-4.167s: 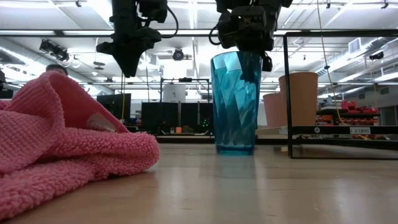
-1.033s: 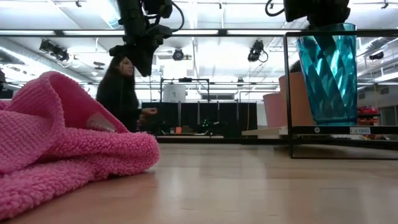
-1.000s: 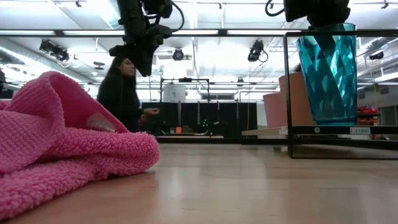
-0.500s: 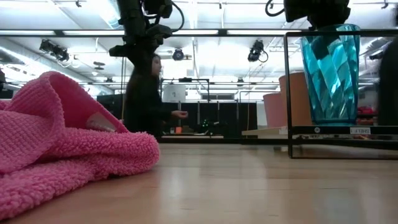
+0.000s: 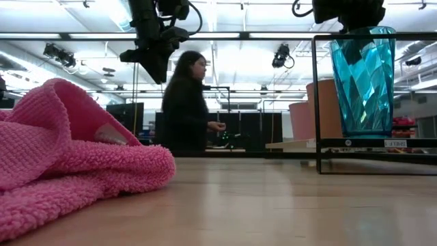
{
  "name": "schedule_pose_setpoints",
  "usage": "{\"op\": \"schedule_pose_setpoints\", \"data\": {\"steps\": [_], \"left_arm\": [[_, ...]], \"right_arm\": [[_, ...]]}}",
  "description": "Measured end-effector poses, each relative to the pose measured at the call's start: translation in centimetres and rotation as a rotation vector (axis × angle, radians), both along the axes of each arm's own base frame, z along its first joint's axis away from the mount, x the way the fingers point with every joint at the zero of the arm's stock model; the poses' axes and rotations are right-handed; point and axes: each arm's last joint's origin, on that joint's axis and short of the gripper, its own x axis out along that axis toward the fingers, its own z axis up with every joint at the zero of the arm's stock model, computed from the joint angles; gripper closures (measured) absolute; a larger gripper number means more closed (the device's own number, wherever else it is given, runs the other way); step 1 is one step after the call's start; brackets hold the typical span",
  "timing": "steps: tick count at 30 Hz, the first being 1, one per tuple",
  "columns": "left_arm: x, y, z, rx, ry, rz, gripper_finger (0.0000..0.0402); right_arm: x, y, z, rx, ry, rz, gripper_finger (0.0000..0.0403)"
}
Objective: Stack small to large cups/mugs on shelf
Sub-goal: Return to Home Position
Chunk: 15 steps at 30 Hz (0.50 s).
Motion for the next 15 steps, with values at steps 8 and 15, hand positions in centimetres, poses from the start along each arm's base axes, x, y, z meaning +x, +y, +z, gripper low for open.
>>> {"op": "schedule_pose_setpoints", "data": {"steps": [8, 15], "left_arm": [[0.0, 0.0, 0.0, 0.000, -0.001, 0.000, 0.0317], [0.1, 0.0, 0.0, -0.002, -0.014, 0.018, 0.0319]], "right_arm": [[-2.2, -0.1, 1.7, 0.020, -0.104, -0.056, 0.0295], [-5.7, -0.3, 3.8, 0.045, -0.256, -0.093, 0.0295]]}}
